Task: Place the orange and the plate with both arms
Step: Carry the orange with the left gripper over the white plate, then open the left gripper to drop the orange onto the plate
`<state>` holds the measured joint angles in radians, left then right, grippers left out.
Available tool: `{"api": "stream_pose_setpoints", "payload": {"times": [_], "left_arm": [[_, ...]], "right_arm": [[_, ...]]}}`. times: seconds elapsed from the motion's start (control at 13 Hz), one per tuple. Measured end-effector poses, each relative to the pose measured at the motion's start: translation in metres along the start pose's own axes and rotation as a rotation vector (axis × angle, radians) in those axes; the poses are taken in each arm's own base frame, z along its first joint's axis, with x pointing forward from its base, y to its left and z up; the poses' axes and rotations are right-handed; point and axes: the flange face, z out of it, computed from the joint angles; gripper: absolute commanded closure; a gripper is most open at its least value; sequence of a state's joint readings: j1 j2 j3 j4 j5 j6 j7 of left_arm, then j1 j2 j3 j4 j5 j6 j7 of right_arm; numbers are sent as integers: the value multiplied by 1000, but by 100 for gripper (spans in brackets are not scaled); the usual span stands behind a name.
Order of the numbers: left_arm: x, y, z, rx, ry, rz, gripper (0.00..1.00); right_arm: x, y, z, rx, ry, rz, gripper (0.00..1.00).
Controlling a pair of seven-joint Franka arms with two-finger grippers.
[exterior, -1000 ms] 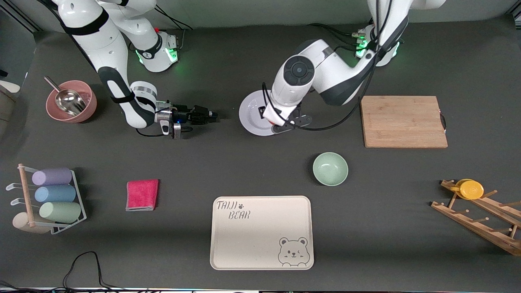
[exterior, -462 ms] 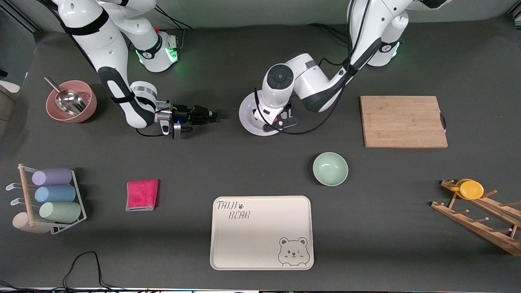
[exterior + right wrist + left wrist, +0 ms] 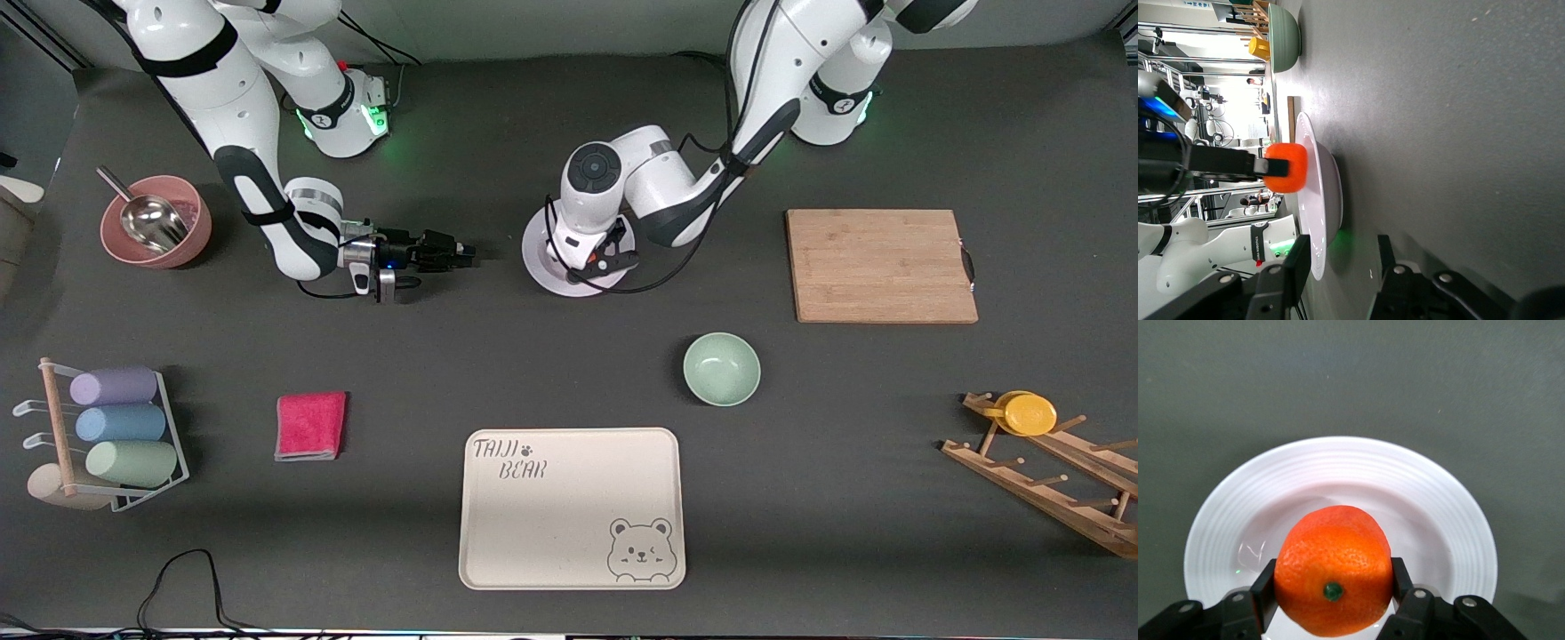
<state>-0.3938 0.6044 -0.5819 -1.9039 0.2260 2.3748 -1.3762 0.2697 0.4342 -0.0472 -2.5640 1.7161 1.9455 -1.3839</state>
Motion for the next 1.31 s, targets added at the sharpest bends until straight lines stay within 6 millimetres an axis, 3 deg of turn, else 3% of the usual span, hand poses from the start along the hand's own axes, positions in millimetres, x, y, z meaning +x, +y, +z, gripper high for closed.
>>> {"api": "stream_pose_setpoints", "payload": {"times": [0.08,0.54,0.77,1.0,1.31], "left_arm": [[0,0,3,4,-2,0,0],[3,-1,3,4,1,-36,0],[17,-4,-8,15,15,-55,0],[70,-24,-59,23,72,-58,0],[165,-104,-159,74,146,-13,0]], "right_arm": [[0,0,0,0,0,0,53],[0,0,0,1,0,0,53],[-1,0,2,3,1,2,53],[-4,-6,19,32,33,24,53],[-9,-14,44,59,47,34,53]]}}
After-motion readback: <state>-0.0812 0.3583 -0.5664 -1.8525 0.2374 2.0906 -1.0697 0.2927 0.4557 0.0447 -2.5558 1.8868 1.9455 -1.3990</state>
